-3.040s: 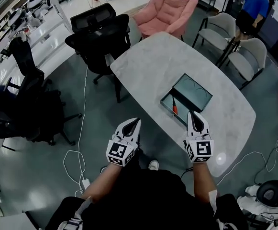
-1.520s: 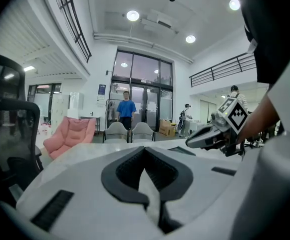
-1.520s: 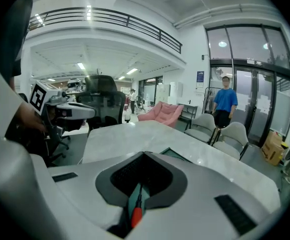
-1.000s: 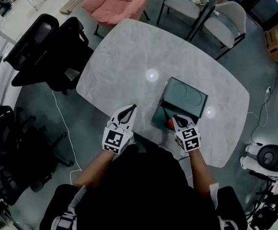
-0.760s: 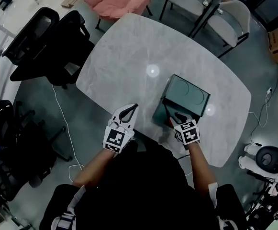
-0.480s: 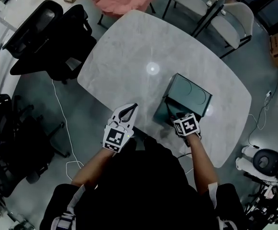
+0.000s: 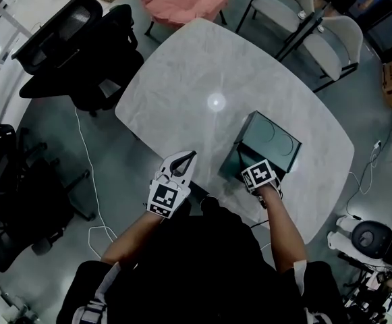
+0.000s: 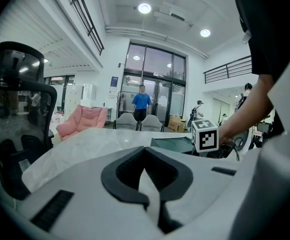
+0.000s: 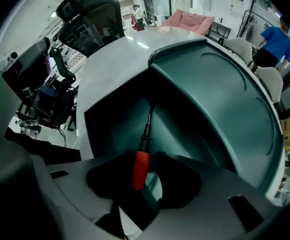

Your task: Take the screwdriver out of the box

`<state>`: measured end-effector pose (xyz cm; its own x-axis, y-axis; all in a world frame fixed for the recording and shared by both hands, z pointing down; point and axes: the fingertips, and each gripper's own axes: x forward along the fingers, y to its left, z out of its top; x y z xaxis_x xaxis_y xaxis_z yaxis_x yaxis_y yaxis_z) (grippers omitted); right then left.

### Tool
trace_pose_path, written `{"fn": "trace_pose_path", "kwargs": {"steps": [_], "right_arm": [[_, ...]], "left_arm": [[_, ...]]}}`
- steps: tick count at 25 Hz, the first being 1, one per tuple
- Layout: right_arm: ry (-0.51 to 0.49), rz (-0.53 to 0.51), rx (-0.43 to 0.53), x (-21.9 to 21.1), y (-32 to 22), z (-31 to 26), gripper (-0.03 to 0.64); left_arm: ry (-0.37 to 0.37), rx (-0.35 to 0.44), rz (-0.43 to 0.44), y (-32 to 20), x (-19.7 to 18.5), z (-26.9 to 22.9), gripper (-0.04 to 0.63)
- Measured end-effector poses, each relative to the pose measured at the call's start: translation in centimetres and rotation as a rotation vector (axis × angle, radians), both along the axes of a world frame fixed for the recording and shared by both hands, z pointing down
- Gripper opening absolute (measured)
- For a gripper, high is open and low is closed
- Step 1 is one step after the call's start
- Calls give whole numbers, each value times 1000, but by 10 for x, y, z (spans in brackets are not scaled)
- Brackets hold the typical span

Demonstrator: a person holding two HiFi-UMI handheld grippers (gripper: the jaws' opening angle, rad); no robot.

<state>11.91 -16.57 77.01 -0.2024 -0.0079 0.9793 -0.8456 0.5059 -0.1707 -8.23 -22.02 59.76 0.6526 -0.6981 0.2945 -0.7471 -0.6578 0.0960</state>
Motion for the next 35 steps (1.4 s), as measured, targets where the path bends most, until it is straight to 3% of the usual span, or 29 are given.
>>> {"fn": "trace_pose_path", "kwargs": {"steps": [4,11,19,27,35], "right_arm": [[20,5,-25,1,3,5,123],[16,47,-11,2,1,5,114],[55,-11,34,11,3,1,112],[59,-80,115,21,9,-18,112],[-18,-84,301,7,5,-62,112]], "left_arm": [[2,2,-4,0,-2,0,6],[8,-4,-1,7,0,2,6],[-15,-21,-28,10,0,9,6],[-15,-19,-19,13,8,8,6],[-18,-32,-25,12,14,11,6]]}}
